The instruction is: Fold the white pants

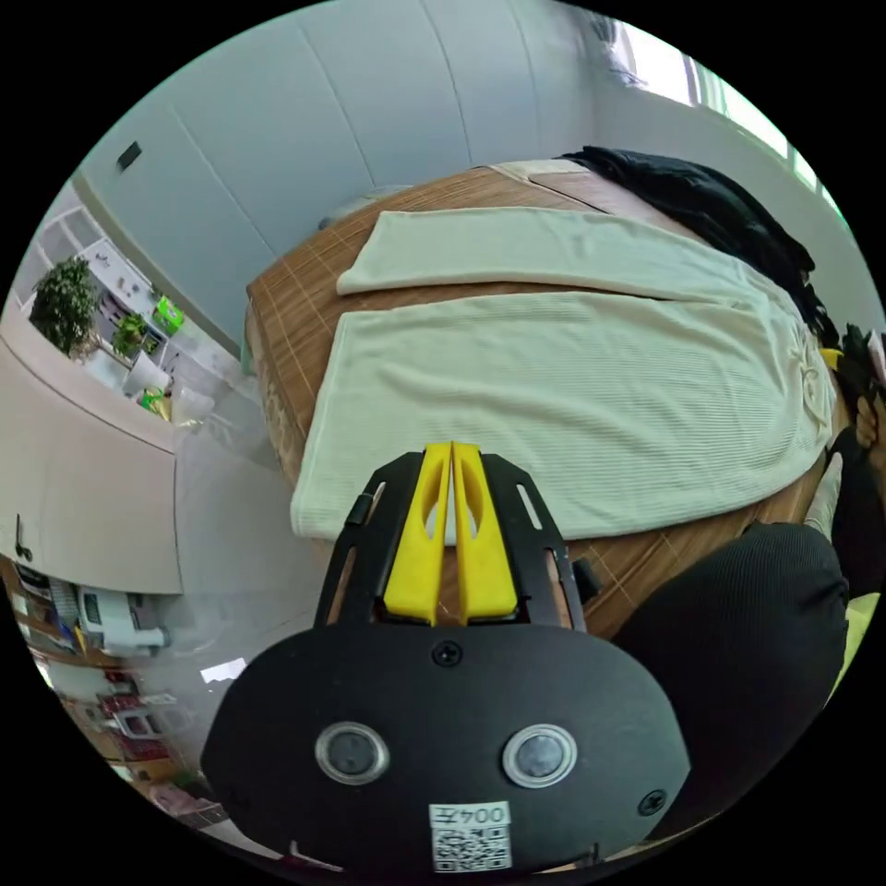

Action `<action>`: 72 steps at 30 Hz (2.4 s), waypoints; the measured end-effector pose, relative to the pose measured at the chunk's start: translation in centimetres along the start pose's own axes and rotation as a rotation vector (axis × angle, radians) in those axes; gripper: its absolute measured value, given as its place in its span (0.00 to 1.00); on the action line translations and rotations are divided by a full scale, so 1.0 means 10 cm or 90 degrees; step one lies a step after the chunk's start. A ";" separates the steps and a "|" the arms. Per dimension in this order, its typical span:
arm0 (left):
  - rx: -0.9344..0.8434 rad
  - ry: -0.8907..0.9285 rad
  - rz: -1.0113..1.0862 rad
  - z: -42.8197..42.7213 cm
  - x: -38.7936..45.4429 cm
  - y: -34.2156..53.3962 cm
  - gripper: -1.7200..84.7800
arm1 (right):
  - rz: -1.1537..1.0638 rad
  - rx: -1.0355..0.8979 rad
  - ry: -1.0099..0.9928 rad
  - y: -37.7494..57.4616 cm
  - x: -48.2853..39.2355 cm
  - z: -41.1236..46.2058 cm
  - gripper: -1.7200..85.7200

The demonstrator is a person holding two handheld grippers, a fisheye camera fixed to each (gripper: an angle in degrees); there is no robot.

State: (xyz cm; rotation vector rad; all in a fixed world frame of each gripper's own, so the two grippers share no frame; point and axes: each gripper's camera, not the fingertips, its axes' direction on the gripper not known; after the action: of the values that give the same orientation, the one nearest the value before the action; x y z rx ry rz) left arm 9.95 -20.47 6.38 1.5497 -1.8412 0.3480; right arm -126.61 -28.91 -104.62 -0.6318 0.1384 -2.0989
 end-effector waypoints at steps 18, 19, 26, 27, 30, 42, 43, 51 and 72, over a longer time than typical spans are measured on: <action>0.020 0.017 -0.113 0.00 -0.92 0.07 0.03 | -0.126 -0.328 0.120 -0.20 -0.54 1.08 0.16; 0.022 -0.001 -0.091 -0.03 -0.99 -0.08 0.03 | -0.122 -0.333 0.126 -0.22 -0.53 1.12 0.15; -0.082 -0.099 0.158 0.31 -0.83 -1.03 0.04 | -0.149 -0.346 0.169 -0.40 -0.59 1.20 0.13; -0.106 -0.123 0.210 0.41 -0.74 -1.15 0.05 | -0.147 -0.344 0.166 -0.41 -0.58 1.20 0.13; -0.154 -0.114 0.296 0.63 -0.61 -1.37 0.08 | -0.131 -0.340 0.149 -0.48 -0.52 1.18 0.11; -0.252 -0.117 0.357 1.14 -0.44 -1.83 0.10 | -0.074 -0.337 0.090 -0.73 -0.25 1.15 0.07; -0.253 -0.116 0.355 1.15 -0.44 -1.84 0.10 | -0.072 -0.337 0.086 -0.74 -0.24 1.15 0.07; -0.263 -0.094 0.321 1.25 -0.47 -1.88 0.08 | -0.082 -0.338 0.089 -0.81 -0.22 1.17 0.07; -0.236 -0.180 0.251 1.44 -0.46 -1.56 0.09 | -0.067 -0.343 0.087 -0.85 -0.05 1.20 0.07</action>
State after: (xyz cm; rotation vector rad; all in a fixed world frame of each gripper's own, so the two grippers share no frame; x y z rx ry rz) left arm 20.03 -29.57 -10.55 1.0208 -2.2807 -0.0458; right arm -126.85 -21.98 -91.66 -0.8217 0.7820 -2.2150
